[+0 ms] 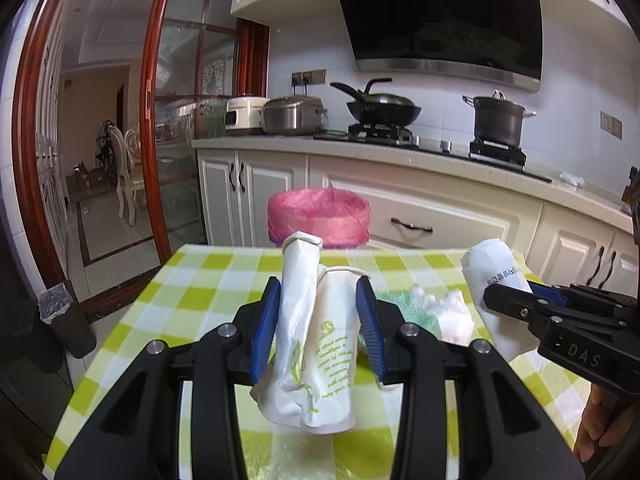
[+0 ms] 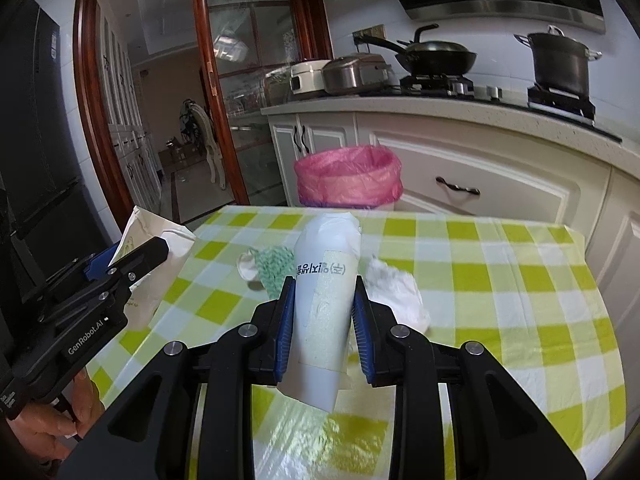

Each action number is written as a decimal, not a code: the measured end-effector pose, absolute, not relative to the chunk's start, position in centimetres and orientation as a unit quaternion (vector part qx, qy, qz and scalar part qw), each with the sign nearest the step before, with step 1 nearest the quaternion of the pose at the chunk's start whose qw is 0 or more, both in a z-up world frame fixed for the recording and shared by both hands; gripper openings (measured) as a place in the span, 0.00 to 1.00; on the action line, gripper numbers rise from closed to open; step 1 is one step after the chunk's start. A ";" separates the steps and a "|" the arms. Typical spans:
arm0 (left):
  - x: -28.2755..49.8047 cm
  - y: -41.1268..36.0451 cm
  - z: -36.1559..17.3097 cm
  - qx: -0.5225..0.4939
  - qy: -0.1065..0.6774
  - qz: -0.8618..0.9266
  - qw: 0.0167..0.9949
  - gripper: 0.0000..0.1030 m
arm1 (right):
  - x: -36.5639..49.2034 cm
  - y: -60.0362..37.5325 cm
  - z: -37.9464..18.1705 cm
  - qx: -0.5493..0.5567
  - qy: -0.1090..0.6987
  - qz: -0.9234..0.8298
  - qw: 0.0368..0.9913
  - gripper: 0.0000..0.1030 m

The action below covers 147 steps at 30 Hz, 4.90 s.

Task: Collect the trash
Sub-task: 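Carry the paper cup and packet with both tools over the pink bin, then open both tools to drop the cup and packet into the bin, then move both tools back over the table, then lower the right tool onto the white plastic bag and grasp it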

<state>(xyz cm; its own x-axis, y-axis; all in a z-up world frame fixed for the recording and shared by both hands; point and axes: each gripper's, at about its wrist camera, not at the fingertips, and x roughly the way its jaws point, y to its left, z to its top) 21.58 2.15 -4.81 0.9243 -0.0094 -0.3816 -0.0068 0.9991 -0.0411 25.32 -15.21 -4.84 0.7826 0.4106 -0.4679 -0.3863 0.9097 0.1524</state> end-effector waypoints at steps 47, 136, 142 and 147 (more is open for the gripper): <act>68.8 9.1 -8.1 -0.063 0.255 0.012 0.965 0.38 | 71.1 -9.3 -7.1 0.016 0.276 0.269 0.923 0.32; 30.6 -5.8 -12.5 -0.027 0.292 0.003 0.956 0.84 | 30.2 -24.9 -12.2 0.083 0.303 0.212 0.925 0.45; 30.4 -7.4 -13.3 -0.030 0.310 -0.027 0.950 0.81 | 29.0 -26.2 -12.9 0.096 0.305 0.209 0.924 0.45; 31.0 -9.0 -14.9 0.003 0.344 -0.041 0.938 0.36 | 28.4 -27.8 -12.9 0.106 0.304 0.202 0.925 0.45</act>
